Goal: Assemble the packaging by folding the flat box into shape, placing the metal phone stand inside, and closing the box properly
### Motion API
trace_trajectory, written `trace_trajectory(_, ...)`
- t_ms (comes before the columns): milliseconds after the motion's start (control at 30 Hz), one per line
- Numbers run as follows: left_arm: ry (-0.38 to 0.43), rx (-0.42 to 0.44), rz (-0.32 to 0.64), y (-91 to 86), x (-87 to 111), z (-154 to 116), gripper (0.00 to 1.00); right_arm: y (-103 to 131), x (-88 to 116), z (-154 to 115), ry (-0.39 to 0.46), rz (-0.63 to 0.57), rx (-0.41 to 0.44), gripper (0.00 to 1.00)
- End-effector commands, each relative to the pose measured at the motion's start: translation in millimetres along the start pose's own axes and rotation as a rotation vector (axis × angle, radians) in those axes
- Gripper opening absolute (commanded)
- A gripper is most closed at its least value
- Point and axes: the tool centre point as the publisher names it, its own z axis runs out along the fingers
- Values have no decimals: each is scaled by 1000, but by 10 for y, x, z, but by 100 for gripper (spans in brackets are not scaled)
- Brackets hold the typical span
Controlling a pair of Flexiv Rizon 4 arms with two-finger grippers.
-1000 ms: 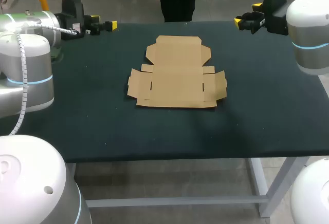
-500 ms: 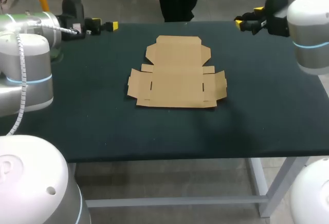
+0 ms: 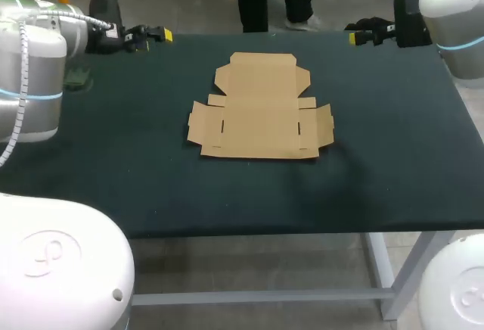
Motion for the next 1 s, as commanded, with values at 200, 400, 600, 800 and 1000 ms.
trace_trajectory(200,72,-476,-180,142,-78,45,100,-272,-31,-54,44,167,337,100)
trace_trajectory(400,46,-524,-190,178,-98,52,100,-397,-58,-53,48,183,367,100)
trace_trajectory(600,46,-524,-190,178,-98,52,100,-397,-58,-53,48,183,367,100)
trace_trajectory(800,51,-539,-202,159,-98,79,100,-397,-58,-53,48,183,367,100)
trace_trajectory(1000,66,-620,-289,302,-105,188,100,-439,-77,24,61,322,454,100)
